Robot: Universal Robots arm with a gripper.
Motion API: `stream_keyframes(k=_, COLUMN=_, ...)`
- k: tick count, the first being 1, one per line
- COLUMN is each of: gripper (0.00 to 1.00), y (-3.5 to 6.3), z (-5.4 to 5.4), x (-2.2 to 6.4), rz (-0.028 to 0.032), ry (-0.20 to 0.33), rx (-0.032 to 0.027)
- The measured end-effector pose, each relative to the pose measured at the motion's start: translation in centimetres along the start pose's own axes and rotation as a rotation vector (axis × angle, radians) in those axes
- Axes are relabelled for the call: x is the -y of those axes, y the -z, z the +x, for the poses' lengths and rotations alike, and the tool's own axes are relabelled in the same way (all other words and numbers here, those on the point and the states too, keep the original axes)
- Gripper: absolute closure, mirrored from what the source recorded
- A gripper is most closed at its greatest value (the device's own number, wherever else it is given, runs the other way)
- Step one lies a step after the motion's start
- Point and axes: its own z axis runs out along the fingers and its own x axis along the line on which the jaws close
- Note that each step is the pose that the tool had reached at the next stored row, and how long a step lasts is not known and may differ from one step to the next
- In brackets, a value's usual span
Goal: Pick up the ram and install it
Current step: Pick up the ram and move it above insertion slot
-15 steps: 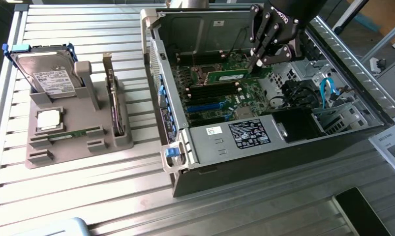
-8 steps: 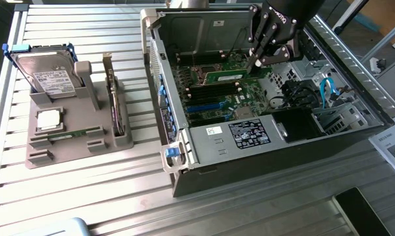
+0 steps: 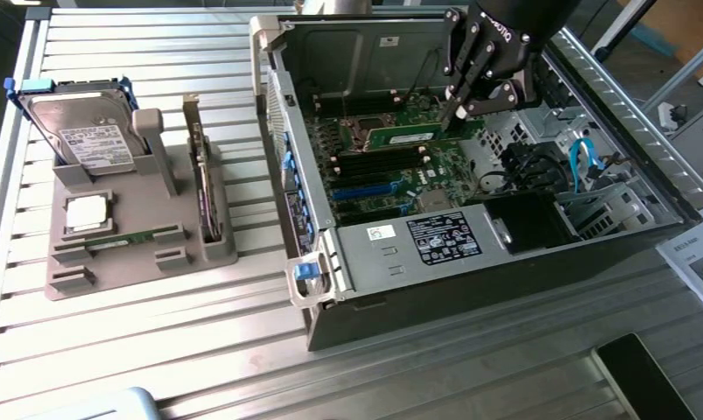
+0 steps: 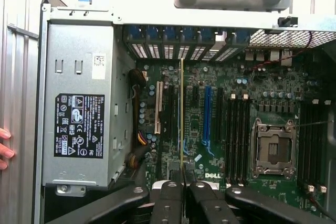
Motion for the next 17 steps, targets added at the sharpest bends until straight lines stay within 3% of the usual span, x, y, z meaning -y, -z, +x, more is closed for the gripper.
stream_keyframes(k=5, gripper=0.88, y=0.02, z=0.01, x=0.42, rz=0.0, ry=0.0, rx=0.0)
stream_keyframes(k=14, gripper=0.88, y=0.02, z=0.01, x=0.46, rz=0.0, ry=0.0, rx=-0.0001)
stream_keyframes(k=17, gripper=0.88, y=0.02, z=0.01, x=0.46, rz=0.0034, ry=0.004, rx=-0.0003)
